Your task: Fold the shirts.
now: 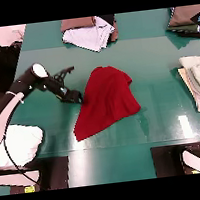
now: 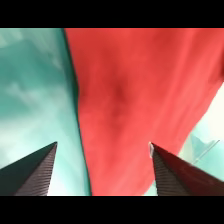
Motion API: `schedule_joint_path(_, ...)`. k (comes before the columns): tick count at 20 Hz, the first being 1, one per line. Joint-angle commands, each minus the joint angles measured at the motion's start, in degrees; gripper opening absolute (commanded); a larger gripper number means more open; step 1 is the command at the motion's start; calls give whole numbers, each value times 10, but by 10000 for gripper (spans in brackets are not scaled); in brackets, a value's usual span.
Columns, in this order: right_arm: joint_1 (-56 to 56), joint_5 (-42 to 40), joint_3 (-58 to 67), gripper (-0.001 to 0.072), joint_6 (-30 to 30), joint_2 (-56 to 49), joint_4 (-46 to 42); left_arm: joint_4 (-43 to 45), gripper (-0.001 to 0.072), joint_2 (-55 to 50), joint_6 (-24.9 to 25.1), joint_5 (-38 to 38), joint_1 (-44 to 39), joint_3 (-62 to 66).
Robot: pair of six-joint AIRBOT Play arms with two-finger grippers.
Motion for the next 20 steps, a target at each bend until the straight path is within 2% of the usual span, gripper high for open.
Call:
schedule_joint_path(1,3,8,0,19,0,-16,6,-26,669,1,12,40,-3,-74)
schedule_joint_path(5,5,13,0,19,0,-48,7,-26,657,1,16,63,-55,-74)
schedule_joint_path(6,5,15,0,19,0,-56,7,-26,466,1,16,73,-65,-74)
schedule_joint_path(7,5,20,0,19,0,-64,7,-26,142,1,17,77,-67,-73)
schedule_joint_path(8,5,30,0,19,0,-76,7,-21,33,1,16,74,-63,-66)
schedule_joint_path(11,5,74,0,20,0,-134,49,48,25,14,-10,32,-24,-1)
schedule_joint_path(12,6,91,0,52,0,-160,71,72,26,23,-12,19,-9,25)
schedule_joint_path(13,6,101,0,231,0,-188,96,93,26,34,-14,4,7,54)
schedule_joint_path(14,6,104,0,451,0,-220,124,105,26,42,-14,-8,19,81)
schedule_joint_path(15,6,103,0,520,0,-254,153,106,26,47,-14,-14,28,104)
schedule_joint_path(18,21,78,1,511,0,-348,217,107,26,52,-14,-23,34,150)
schedule_joint_path(20,43,40,1,507,-1,-401,218,101,26,51,-14,-18,34,151)
